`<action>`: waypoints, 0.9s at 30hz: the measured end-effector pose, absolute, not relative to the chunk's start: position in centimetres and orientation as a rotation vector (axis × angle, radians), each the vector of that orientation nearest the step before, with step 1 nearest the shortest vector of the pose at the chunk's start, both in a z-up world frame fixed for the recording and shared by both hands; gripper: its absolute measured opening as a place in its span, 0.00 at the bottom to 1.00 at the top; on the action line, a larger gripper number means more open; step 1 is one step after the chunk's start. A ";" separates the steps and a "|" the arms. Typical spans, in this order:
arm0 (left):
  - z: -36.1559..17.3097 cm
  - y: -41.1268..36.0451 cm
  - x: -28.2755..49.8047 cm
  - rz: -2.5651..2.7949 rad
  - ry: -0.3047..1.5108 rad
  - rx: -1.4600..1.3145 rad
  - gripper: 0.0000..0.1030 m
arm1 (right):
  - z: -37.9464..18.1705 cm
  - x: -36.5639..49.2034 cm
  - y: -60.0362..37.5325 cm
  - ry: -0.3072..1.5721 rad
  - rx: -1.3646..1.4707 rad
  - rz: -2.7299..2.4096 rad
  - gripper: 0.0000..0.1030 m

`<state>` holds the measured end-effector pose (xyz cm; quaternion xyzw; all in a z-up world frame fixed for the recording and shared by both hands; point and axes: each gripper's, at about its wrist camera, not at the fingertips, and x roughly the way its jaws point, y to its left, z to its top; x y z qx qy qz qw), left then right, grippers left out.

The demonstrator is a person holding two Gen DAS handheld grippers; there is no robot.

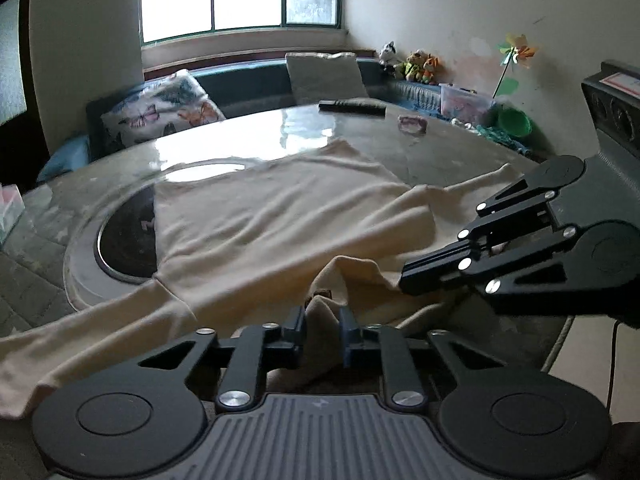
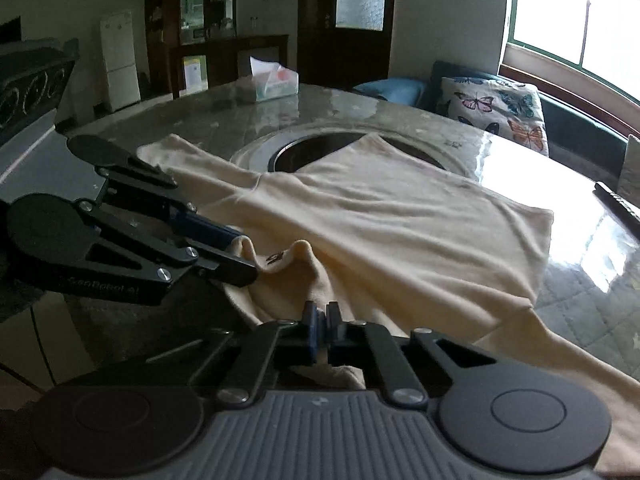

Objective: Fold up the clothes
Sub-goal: 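Lower the sweatshirt flat and open both grippers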

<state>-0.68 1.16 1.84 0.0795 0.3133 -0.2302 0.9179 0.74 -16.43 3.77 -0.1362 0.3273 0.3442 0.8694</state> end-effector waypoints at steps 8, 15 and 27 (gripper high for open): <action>3.1 2.1 -3.1 -0.537 0.608 0.184 0.16 | 5.7 -2.5 -17.8 0.669 -0.320 0.806 0.02; 3.2 2.7 -3.9 -0.583 0.618 0.216 0.23 | 4.8 -2.7 -17.9 0.747 -0.337 0.869 0.07; 3.9 2.9 0.6 -0.447 0.563 0.149 0.36 | 5.6 0.4 -19.2 0.687 -0.264 0.772 0.18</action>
